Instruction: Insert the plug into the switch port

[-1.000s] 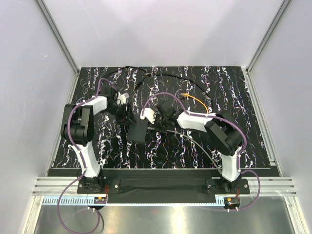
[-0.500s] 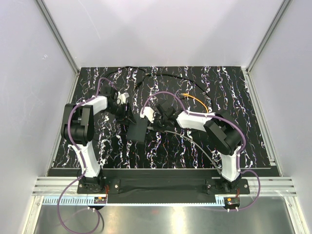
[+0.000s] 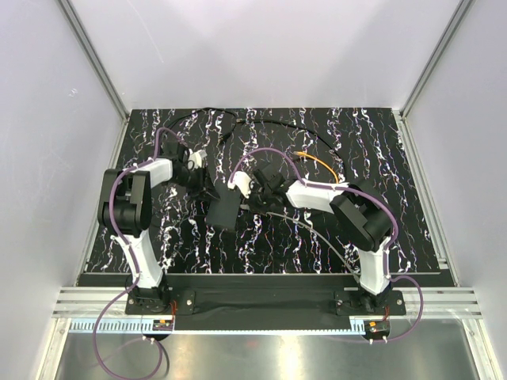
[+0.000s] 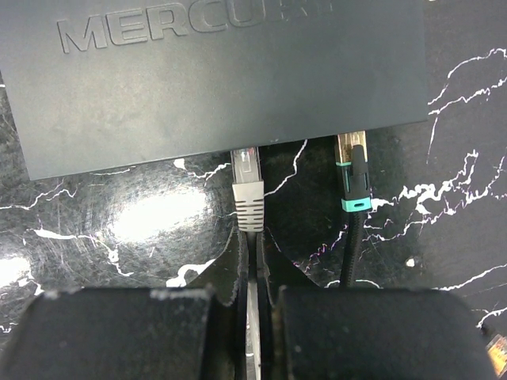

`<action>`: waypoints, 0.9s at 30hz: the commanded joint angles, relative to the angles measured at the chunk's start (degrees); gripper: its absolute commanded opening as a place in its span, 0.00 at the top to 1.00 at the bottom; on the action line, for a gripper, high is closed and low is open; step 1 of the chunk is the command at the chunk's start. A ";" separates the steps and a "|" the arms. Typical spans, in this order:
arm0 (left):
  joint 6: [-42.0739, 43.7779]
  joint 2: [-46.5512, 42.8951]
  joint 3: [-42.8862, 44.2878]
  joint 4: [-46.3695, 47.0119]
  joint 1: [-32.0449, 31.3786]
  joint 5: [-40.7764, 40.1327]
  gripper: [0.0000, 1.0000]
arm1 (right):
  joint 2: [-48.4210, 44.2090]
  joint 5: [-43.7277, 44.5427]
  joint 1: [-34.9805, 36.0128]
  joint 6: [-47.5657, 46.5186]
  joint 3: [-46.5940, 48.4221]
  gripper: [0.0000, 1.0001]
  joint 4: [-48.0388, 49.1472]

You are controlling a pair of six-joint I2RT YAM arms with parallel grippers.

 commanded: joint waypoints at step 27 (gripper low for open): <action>-3.60 0.36 -3.85 4.14 -4.68 6.71 0.59 | 0.38 -4.25 4.99 -0.78 9.66 0.99 8.39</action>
